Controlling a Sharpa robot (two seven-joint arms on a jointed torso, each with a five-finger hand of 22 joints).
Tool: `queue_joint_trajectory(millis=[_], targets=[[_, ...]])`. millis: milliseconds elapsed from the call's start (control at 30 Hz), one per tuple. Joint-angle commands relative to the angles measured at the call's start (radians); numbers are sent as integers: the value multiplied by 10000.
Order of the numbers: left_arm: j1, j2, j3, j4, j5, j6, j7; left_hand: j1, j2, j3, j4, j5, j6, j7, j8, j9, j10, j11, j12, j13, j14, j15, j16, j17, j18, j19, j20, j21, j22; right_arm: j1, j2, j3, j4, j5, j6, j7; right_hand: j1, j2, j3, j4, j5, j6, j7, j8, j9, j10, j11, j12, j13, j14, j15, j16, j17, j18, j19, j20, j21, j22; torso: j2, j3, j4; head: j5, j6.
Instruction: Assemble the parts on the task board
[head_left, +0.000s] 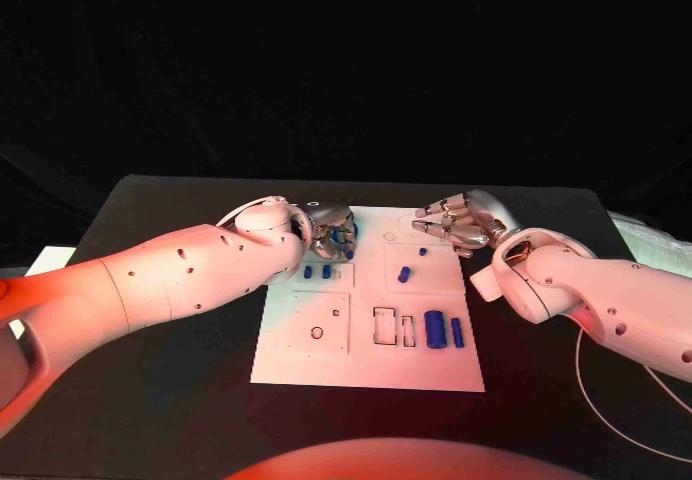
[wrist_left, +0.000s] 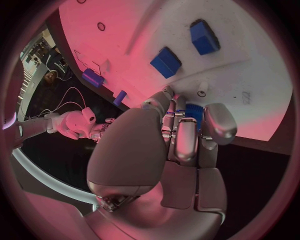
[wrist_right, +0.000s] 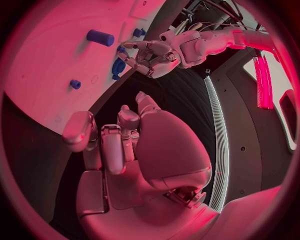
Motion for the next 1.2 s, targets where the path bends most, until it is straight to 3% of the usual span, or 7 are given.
queue_joint_trajectory(millis=[33,300,633,1000,1200], targets=[[-5,29,6,31,-11,247,-9,-85,-94,79,7,-6,53,-1,-63,-28,46,-2,-88,-26,280,-55,-64,-37,-108,68,-27,47,21,-8,12,1,13,-41,134,103,-11,78,8,55,29,21,13,-39,-10,-59,-13,-57,-13,617,-75,-51,776,202,-79,14,-40,-9,-4,6,2,1,-6],[-9,69,6,29,10,258,-68,-237,-257,233,-50,-4,-284,22,-424,-239,-76,124,-388,-162,264,50,-51,-149,-125,58,35,58,67,-8,24,1,8,-41,140,98,-11,78,8,55,29,21,13,-39,-10,-59,-13,-57,-13,617,-75,-51,776,202,-79,14,-40,-9,-1,6,3,5,-13],[-44,157,6,-33,16,425,-213,-237,-241,350,-104,4,-306,68,-518,-301,-112,154,-492,-198,256,76,-37,-188,-118,47,65,29,62,-8,30,1,13,-41,193,84,-11,78,8,55,29,21,13,-39,-10,-59,-13,-57,-13,617,-75,-51,776,202,-79,14,-40,-9,7,7,-5,-26,-38],[-60,190,8,-30,33,619,-264,-209,-117,707,-257,0,46,56,-499,-341,280,24,-526,-178,243,-40,0,-264,-111,54,13,104,154,-8,48,1,7,-41,254,76,-4,86,11,57,42,24,12,-38,-9,-60,-13,-53,-17,619,-75,-51,779,203,-80,13,-47,-16,-4,11,2,-27,-76],[-63,193,8,-68,38,580,-210,-170,86,1020,-468,-84,591,26,-349,-307,902,-75,-471,-96,244,-100,52,-288,-154,93,-42,318,341,-8,55,1,1,-41,269,75,-4,86,11,57,42,24,12,-38,-9,-60,-13,-53,-17,619,-75,-51,779,203,-80,13,-47,-16,-7,6,4,-37,-72]])
